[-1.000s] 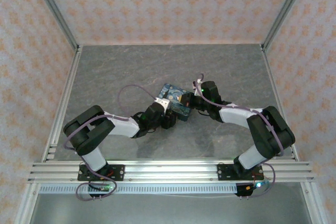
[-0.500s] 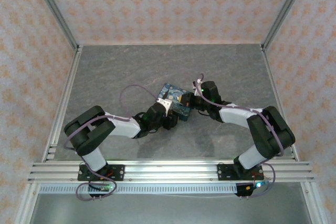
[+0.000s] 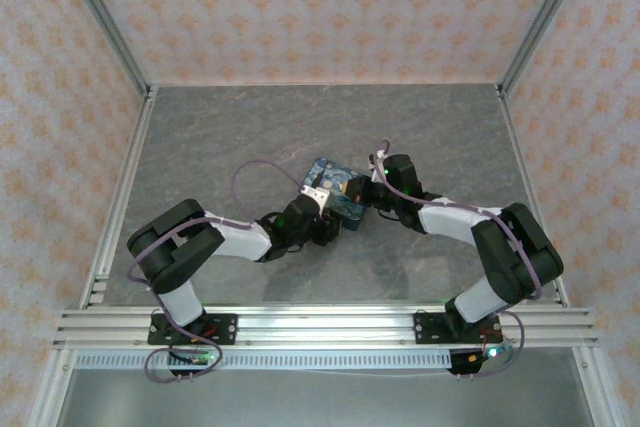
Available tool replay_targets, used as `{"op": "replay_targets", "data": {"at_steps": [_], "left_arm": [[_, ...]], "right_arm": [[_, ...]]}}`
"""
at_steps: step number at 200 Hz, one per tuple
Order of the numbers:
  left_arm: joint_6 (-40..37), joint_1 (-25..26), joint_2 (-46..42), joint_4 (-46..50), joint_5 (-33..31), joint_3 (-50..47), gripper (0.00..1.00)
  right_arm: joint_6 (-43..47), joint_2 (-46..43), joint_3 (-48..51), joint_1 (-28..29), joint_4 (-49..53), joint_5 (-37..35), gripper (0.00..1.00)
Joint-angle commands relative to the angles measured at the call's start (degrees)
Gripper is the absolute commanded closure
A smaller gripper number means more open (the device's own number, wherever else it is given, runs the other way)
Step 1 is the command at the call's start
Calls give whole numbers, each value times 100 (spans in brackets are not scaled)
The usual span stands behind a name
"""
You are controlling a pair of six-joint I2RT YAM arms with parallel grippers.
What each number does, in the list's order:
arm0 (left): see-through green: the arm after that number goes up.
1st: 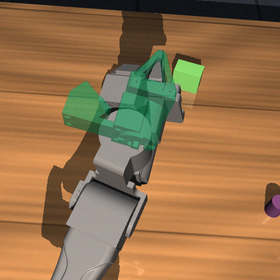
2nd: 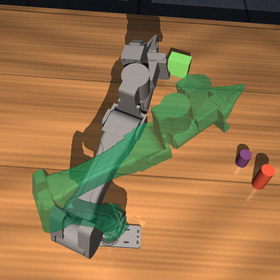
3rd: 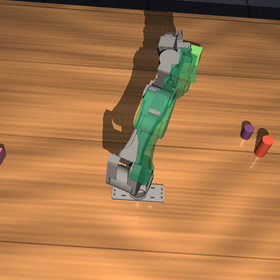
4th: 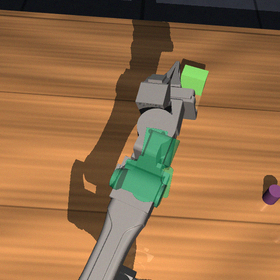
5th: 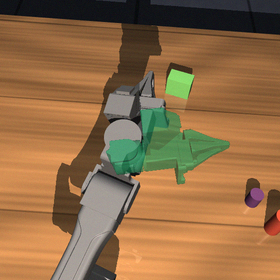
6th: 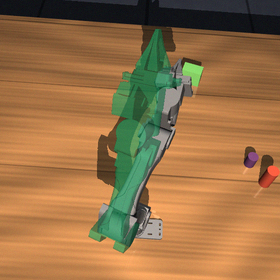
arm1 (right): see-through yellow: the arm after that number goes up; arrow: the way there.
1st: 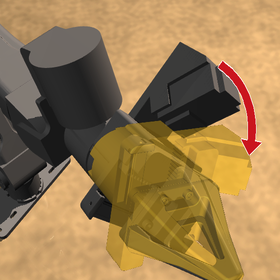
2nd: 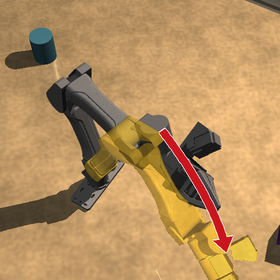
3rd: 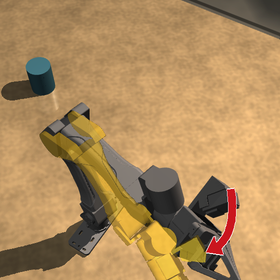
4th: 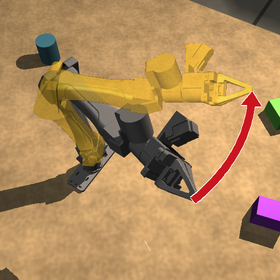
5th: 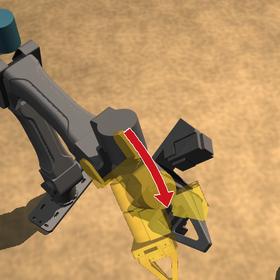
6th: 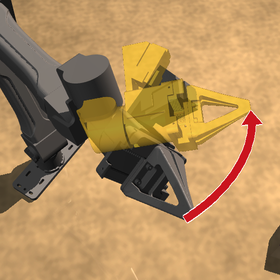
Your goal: Unlock the padlock with the key
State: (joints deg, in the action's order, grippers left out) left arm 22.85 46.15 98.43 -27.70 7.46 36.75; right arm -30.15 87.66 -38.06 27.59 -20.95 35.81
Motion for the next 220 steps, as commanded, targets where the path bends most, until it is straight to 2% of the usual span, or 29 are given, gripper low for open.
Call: {"op": "replay_targets", "data": {"at_steps": [1,46,102,161,185,220], "left_arm": [[70,68,112,-42,-228,190,58],[105,78,91,-41,-261,218,66],[364,78,-150,71,-281,201,66],[954,-31,-246,320,213,396,65],[1226,-97,-197,226,450,402,65],[1512,-124,-150,221,634,458,65]], "right_arm": [[81,26,106,27,566,-62,100],[59,-16,133,27,513,-57,100],[71,-204,126,27,435,-70,100],[211,-488,111,27,509,-149,100],[301,-863,352,27,387,-293,100],[768,-1595,593,27,833,-679,100]]}}
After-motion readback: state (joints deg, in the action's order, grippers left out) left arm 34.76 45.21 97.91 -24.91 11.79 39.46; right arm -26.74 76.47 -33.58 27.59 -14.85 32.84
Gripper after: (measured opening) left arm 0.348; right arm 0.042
